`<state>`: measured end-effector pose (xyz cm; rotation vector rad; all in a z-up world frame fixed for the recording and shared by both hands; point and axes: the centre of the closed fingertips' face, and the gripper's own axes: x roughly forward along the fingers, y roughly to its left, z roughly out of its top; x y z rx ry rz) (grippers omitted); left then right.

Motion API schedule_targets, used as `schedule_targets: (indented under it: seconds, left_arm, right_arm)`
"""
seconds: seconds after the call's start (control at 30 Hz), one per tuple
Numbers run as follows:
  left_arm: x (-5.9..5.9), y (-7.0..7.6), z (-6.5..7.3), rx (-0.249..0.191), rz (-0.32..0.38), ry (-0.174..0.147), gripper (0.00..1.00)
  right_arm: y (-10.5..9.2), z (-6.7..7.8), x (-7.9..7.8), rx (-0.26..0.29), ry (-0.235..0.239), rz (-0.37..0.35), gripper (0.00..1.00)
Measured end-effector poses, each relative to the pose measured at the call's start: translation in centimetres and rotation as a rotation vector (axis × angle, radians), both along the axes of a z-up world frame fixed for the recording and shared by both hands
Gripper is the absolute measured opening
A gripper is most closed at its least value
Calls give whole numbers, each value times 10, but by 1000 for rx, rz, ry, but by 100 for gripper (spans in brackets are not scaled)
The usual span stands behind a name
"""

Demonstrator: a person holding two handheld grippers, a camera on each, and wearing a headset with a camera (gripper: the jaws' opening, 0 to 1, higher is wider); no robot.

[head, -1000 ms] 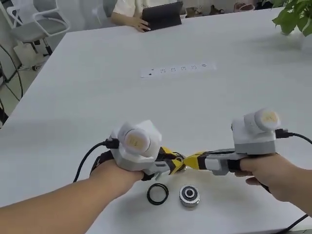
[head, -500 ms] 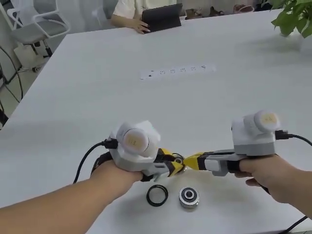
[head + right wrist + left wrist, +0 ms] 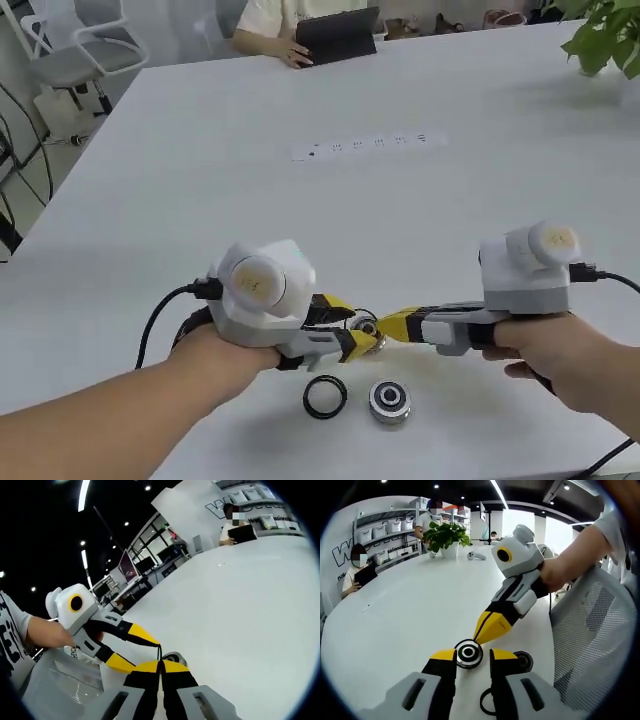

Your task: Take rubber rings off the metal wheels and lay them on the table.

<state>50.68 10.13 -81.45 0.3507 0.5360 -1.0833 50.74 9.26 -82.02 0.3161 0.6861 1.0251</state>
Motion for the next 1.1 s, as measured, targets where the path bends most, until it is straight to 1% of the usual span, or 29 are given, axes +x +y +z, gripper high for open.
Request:
schedule_targets:
  seconds: [0.13, 0.3, 0.47, 0.63, 0.87, 1.0, 1.1]
  left_arm:
    - [-5, 3, 10, -26, -2, -6, 25]
    - [-14, 11, 19, -49, -7, -14, 31]
    - [-21, 19, 28, -72, -6, -19, 33]
    - [-28, 27, 40, -108, -1, -22, 38]
    - [-39, 35, 49, -106, -15, -42, 43]
    - [-45, 40, 53, -123, -3, -36, 45]
    - [-48, 46, 53, -122, 3, -34, 47]
  right_arm:
    - [-1, 3, 1, 14, -2, -8, 0]
    - [1, 8, -5, 23, -1, -8, 0]
    - [5, 15, -9, 34, -4, -12, 0]
    - [12, 21, -14, 43, -9, -7, 0]
    - [18, 27, -20, 49, -13, 7, 0]
    - [20, 29, -23, 53, -13, 15, 0]
    - [21, 30, -25, 55, -10, 22, 0]
